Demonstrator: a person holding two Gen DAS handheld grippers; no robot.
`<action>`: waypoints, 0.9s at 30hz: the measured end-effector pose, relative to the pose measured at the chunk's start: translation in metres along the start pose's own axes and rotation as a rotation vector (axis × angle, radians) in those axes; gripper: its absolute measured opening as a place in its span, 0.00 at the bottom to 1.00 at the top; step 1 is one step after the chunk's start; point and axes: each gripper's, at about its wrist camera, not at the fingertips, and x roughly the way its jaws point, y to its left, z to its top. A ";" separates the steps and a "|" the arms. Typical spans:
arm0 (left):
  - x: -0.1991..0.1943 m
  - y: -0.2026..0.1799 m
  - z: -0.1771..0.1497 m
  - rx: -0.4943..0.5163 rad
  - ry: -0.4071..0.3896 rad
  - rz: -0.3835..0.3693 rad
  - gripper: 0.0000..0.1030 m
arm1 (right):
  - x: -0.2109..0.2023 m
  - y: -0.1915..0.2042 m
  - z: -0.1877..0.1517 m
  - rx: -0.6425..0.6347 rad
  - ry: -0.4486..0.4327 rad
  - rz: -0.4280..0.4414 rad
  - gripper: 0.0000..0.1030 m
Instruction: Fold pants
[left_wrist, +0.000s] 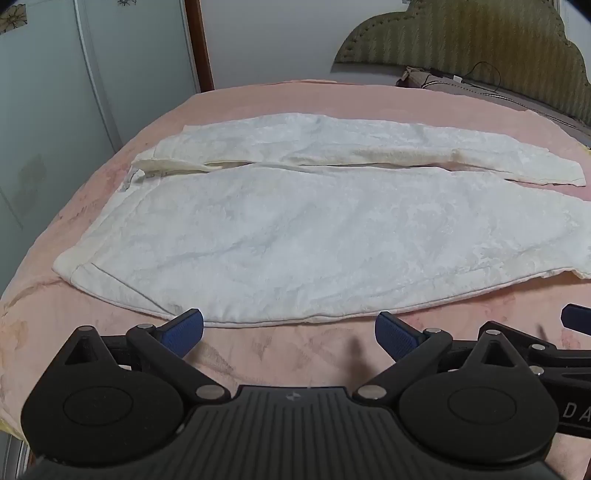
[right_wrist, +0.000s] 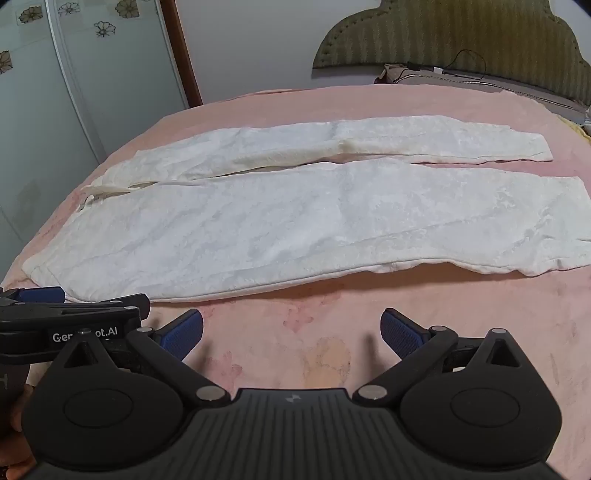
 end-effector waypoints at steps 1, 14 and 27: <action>0.000 0.000 0.000 0.000 0.000 0.000 0.98 | -0.001 0.000 0.000 -0.001 0.000 0.002 1.00; 0.001 0.003 -0.005 0.008 -0.001 0.000 0.99 | 0.005 -0.002 -0.002 0.013 0.008 0.015 1.00; 0.002 0.000 0.000 0.009 0.018 0.011 0.99 | 0.007 -0.003 -0.002 0.023 0.018 0.031 1.00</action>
